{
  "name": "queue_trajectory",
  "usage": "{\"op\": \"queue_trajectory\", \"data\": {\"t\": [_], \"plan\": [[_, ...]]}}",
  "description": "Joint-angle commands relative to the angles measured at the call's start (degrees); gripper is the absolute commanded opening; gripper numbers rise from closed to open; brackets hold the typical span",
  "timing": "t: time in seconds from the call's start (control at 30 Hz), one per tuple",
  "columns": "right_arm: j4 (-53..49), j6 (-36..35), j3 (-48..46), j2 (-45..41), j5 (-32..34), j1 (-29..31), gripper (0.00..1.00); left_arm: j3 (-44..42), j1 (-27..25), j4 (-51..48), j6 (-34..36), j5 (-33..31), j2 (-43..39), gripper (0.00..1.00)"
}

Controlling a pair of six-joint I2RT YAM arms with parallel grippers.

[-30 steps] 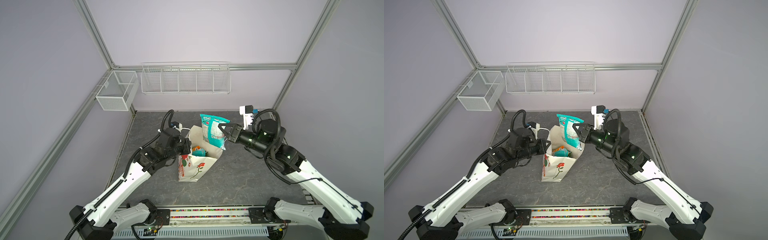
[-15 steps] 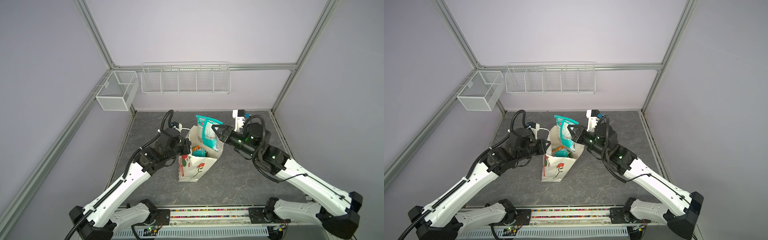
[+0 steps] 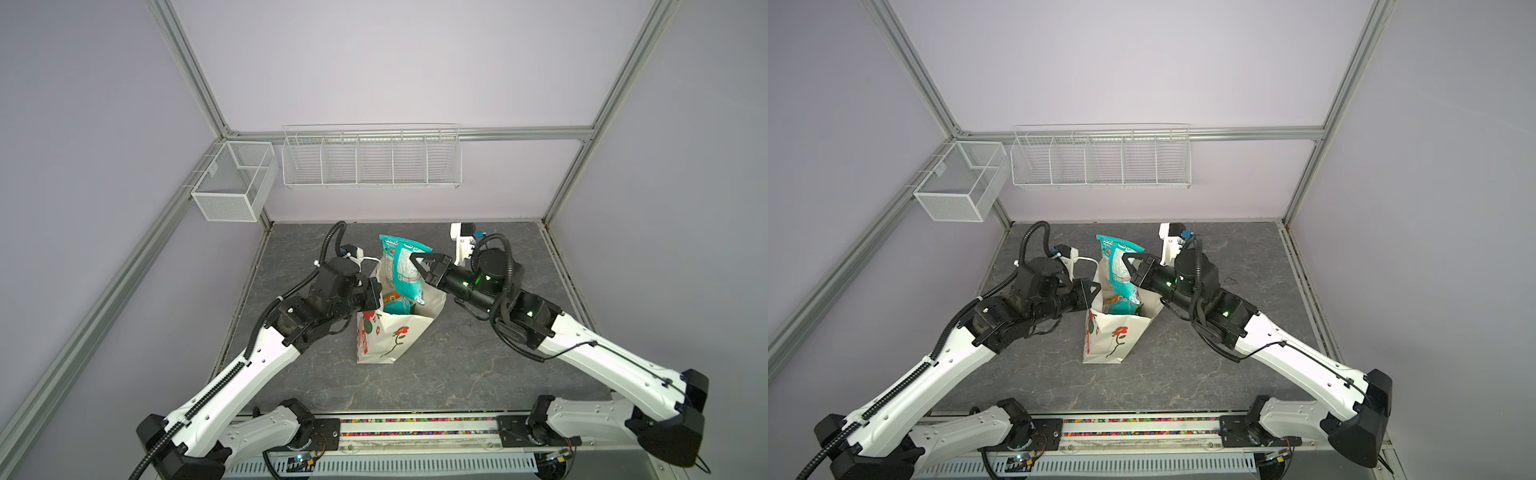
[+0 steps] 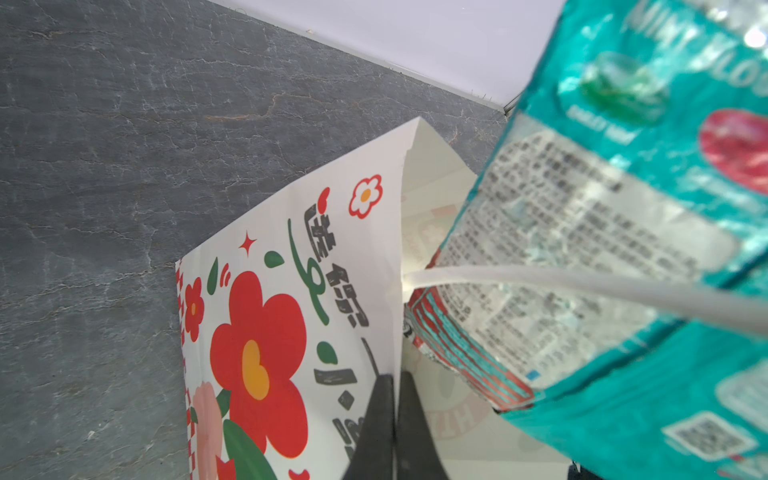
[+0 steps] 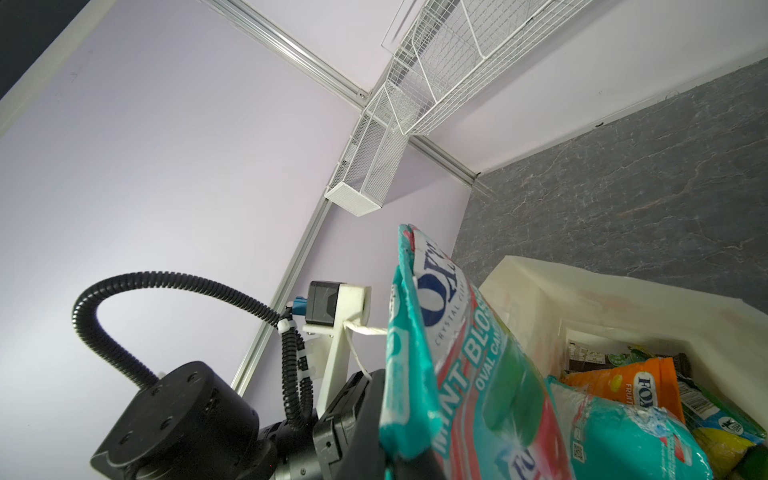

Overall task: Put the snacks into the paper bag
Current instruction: 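Carry the teal packet with the right gripper over the paper bag opening, then lower the teal packet into the paper bag with the right gripper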

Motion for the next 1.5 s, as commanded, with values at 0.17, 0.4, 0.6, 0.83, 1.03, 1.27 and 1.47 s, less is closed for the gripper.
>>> {"op": "queue_trajectory", "data": {"t": [0.17, 0.4, 0.6, 0.83, 1.03, 1.27, 1.47], "plan": [[5.82, 3.49, -2.74, 0.25, 3.43, 1.55, 0.07, -0.49, -0.39, 3.22, -0.79, -0.58, -2.14, 0.00], [5.91, 4.53, -4.59, -0.65, 7.05, 2.55, 0.07, -0.76, -0.36, 3.33, -1.01, -0.68, -2.35, 0.00], [5.81, 4.60, -4.85, -0.13, 7.43, 2.72, 0.07, -0.96, -0.39, 3.26, -1.04, -0.63, -2.68, 0.00], [6.52, 5.81, -5.42, 0.13, 9.01, 3.27, 0.07, -1.01, -0.39, 3.13, -1.11, -0.85, -2.97, 0.00], [7.37, 6.87, -5.93, 0.14, 9.44, 3.26, 0.07, -1.13, -0.39, 3.06, -1.04, -0.96, -3.20, 0.00], [15.74, 9.40, -9.66, 0.48, 9.05, 3.67, 0.07, -1.27, -0.39, 2.90, -1.05, -1.24, -3.47, 0.00], [18.52, 10.35, -9.52, 2.39, 6.42, 3.86, 0.07, -1.17, -0.38, 2.69, -1.01, -1.69, -3.68, 0.00]]}}
